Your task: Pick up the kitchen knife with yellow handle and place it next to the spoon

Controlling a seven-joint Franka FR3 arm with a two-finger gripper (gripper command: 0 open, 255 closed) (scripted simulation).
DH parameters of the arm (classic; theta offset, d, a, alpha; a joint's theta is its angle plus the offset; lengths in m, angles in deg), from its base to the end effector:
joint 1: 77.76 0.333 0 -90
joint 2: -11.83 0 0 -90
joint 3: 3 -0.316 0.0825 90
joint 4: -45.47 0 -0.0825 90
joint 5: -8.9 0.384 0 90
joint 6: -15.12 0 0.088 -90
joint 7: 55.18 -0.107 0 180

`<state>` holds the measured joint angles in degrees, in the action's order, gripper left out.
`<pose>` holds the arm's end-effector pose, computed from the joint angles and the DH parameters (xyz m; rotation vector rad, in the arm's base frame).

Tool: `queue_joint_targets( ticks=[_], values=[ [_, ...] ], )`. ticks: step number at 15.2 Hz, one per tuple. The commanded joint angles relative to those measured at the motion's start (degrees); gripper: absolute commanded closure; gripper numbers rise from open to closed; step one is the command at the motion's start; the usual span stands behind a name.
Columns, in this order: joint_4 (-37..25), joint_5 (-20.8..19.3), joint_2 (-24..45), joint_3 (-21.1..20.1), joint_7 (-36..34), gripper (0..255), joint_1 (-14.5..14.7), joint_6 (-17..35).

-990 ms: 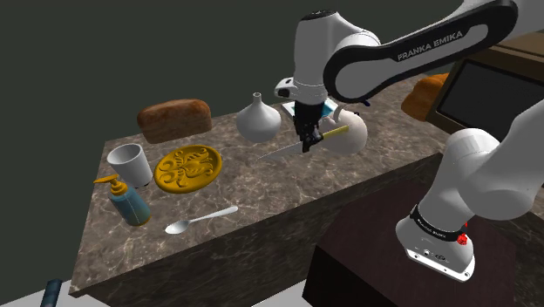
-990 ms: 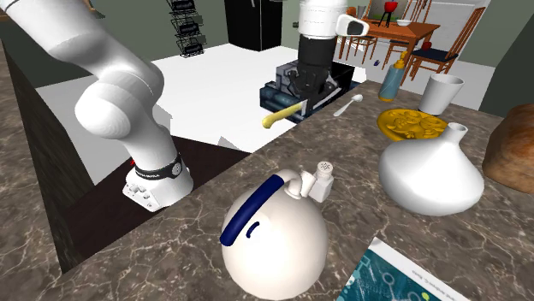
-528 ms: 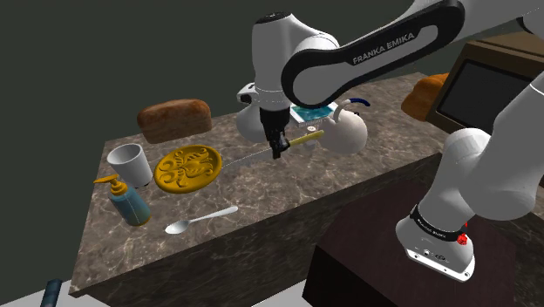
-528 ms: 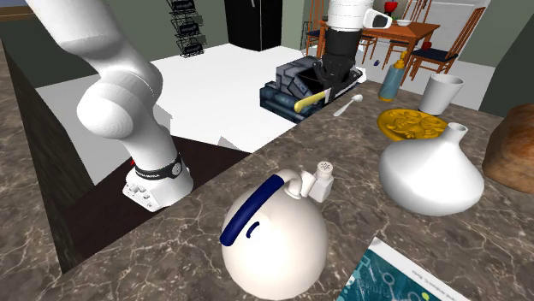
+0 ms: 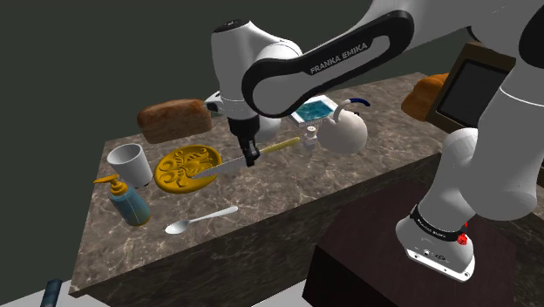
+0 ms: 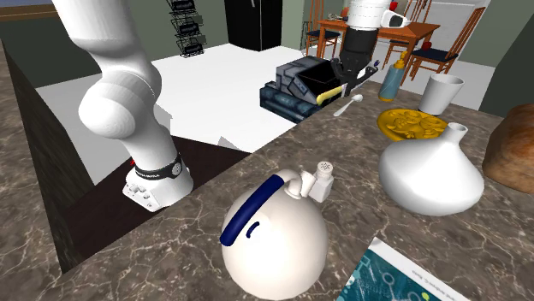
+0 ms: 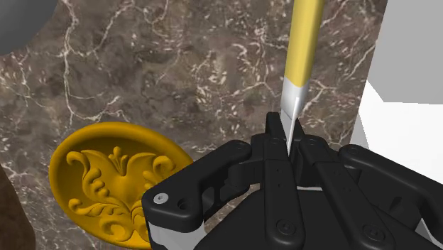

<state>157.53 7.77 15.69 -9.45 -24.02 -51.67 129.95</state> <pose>0.4825 0.3053 0.4407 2.6527 1.6632 -0.0289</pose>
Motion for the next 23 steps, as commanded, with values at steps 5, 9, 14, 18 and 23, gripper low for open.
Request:
queue_joint_targets(
  ticks=[5, 9, 14, 18, 23],
  values=[
    [2.53, -0.26, 1.72, 0.0, -0.25, 255, 0.05, 4.25],
    [4.17, -0.46, 2.97, 0.02, -0.4, 255, 0.07, 7.13],
    [5.95, -0.76, 4.76, 0.07, -0.64, 255, 0.12, 10.69],
    [7.27, -1.09, 6.59, 0.13, -0.88, 255, 0.17, 13.83],
    [7.27, -1.09, 6.59, 0.13, -0.88, 255, 0.17, 13.83]
  ],
)
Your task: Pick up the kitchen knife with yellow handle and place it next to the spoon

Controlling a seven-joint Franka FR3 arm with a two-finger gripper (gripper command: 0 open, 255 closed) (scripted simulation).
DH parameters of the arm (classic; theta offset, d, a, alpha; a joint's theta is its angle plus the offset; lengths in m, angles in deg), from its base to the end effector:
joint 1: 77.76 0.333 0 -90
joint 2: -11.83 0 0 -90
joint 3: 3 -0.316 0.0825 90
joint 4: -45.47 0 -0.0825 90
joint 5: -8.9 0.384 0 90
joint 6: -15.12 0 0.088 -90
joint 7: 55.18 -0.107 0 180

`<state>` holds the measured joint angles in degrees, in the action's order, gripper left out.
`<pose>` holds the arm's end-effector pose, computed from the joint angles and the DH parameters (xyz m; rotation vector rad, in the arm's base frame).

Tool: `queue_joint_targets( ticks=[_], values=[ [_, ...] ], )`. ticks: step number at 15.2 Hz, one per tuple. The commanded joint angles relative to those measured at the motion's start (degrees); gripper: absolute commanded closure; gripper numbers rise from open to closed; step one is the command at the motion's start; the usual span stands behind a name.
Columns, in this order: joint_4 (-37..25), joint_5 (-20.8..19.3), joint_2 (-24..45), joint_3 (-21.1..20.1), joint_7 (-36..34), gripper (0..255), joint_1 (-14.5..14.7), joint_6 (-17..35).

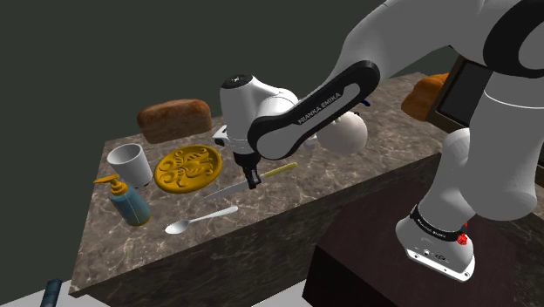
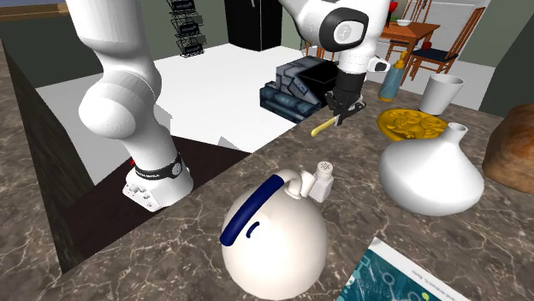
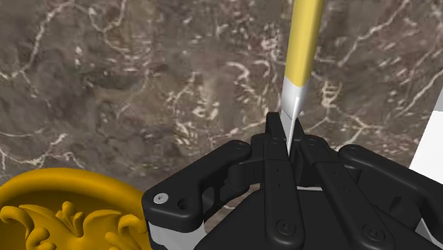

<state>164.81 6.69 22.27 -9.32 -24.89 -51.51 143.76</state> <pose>0.4834 0.3061 0.3384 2.6530 1.6630 -0.0288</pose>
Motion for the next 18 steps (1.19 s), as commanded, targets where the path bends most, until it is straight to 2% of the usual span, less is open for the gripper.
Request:
queue_joint_targets(
  ticks=[1, 3, 4, 9, 13, 18],
  values=[
    [0.0, 0.0, 0.02, 0.0, -0.01, 255, 0.01, 0.02],
    [0.0, 0.0, 0.01, 0.0, -0.01, 255, 0.0, 0.02],
    [0.0, 0.0, 0.01, 0.0, -0.01, 0, 0.0, 0.02],
    [0.0, 0.0, 0.01, 0.0, -0.01, 0, 0.0, 0.02],
    [-3.3, 0.6, -3.46, -0.14, 0.4, 0, -0.06, -6.72],
    [-3.3, 0.6, -3.46, -0.14, 0.4, 0, -0.06, -6.72]
  ],
)
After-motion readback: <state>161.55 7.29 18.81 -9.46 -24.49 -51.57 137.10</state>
